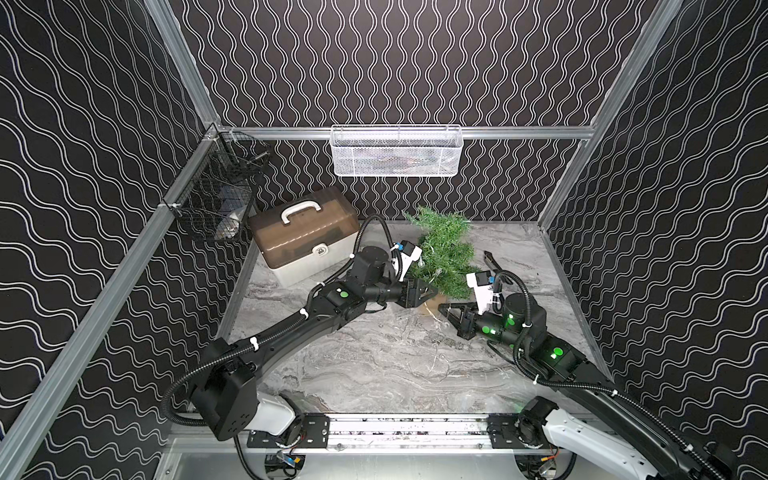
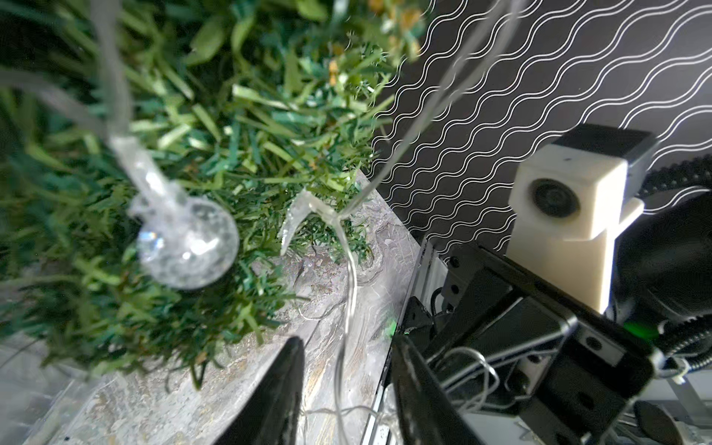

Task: Remove string lights from the small christmas tree
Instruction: Remove the light string from the Christmas tree.

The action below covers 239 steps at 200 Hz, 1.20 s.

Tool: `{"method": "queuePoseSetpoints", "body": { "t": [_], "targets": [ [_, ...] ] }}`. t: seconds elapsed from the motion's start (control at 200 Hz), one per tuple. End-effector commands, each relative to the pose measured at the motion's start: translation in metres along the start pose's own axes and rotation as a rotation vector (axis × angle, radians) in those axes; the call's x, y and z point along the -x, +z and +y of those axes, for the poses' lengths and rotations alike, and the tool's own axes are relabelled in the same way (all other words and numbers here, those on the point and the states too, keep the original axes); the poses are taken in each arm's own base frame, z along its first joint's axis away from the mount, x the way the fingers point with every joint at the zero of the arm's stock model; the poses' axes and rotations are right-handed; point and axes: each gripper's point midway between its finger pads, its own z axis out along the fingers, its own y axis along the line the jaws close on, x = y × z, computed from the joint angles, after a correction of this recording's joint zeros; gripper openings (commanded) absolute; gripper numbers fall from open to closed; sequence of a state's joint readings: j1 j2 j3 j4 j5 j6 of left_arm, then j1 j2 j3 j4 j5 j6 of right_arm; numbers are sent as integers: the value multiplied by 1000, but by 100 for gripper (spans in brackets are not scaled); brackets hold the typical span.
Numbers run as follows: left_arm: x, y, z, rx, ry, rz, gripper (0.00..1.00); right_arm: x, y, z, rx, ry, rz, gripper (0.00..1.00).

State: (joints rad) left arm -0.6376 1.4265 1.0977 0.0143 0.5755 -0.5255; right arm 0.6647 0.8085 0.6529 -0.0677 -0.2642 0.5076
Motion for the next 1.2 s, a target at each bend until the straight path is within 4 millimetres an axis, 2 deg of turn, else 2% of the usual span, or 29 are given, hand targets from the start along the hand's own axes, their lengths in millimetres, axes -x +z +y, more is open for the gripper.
{"method": "queuePoseSetpoints", "body": {
  "t": [0.0, 0.255, 0.315, 0.36, 0.505, 0.605, 0.811, 0.961, 1.191],
  "targets": [
    [12, 0, -9, -30, 26, -33, 26, 9, 1, 4, 13, -19, -29, 0],
    [29, -18, -25, 1, 78, -60, 0, 6, 4, 4, 20, -7, -20, 0],
    [34, -22, -29, 5, 80, -65, 0, 7, 4, 4, 18, -6, -22, 0],
    [37, -24, -32, 5, 85, -70, 0, 7, 4, 3, 14, -4, -21, 10],
    [50, -35, -41, 31, 105, -94, 0, 6, 5, 1, 1, 1, -10, 28],
    [57, -42, -42, 72, 126, -103, 0, 5, 6, 0, -1, 5, -4, 33],
    [76, -60, -44, 159, 164, -159, 0, 3, 6, 0, 2, 12, -2, 33],
    [85, -78, -24, 282, 145, -191, 0, 3, 3, -2, -14, 7, -9, 33],
    [97, -138, 32, 448, -18, -324, 0, 8, -4, -8, -46, -7, -55, 33]
  ]
}}
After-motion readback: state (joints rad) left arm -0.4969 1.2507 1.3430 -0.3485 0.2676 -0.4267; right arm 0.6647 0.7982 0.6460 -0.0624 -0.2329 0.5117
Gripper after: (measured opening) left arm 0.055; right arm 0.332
